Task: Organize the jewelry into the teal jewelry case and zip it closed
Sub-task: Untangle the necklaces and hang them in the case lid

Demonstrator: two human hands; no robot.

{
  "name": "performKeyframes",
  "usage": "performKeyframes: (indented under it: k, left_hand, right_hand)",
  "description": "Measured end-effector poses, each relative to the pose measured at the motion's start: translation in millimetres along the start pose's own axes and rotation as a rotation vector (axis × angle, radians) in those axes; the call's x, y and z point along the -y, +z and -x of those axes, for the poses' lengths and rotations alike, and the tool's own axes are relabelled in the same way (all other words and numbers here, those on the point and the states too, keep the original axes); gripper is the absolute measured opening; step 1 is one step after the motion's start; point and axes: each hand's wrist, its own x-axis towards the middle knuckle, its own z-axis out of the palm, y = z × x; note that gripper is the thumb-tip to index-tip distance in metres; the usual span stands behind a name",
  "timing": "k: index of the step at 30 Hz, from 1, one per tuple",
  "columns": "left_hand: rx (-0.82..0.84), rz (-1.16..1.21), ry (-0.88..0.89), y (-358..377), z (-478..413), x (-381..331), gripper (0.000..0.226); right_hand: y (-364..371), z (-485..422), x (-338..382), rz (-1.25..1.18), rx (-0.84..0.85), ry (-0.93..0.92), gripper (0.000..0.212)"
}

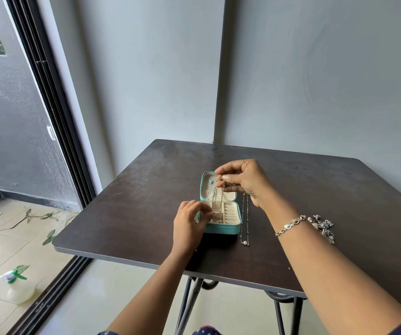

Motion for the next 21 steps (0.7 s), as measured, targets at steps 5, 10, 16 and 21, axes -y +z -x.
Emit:
performKeyframes:
  k: [5,10,16,21]
  left_hand:
    - [0.096,-0.013,-0.013,-1.2,-0.2,-5.7,0.006]
    - [0.136,-0.04,-0.052,-1.5,0.3,-8.5,0.014]
    - [0.124,-0.079,-0.008,0.5,0.5,-8.3,0.024]
    - [0.127,-0.134,-0.001,3.4,0.0,-7.6,0.02]
  right_hand:
    - [0.8,-1.2,2.7,-0.032,-0.003,-0.023,0.02]
    - [1.4,-0.4,6.3,-0.05,0.006,-0.037,0.021]
    - [3.9,1.1,8.2,-0.07,0.013,-0.051,0.023]
    - [7.2,1.9,7.9,-0.084,0.022,-0.063,0.025]
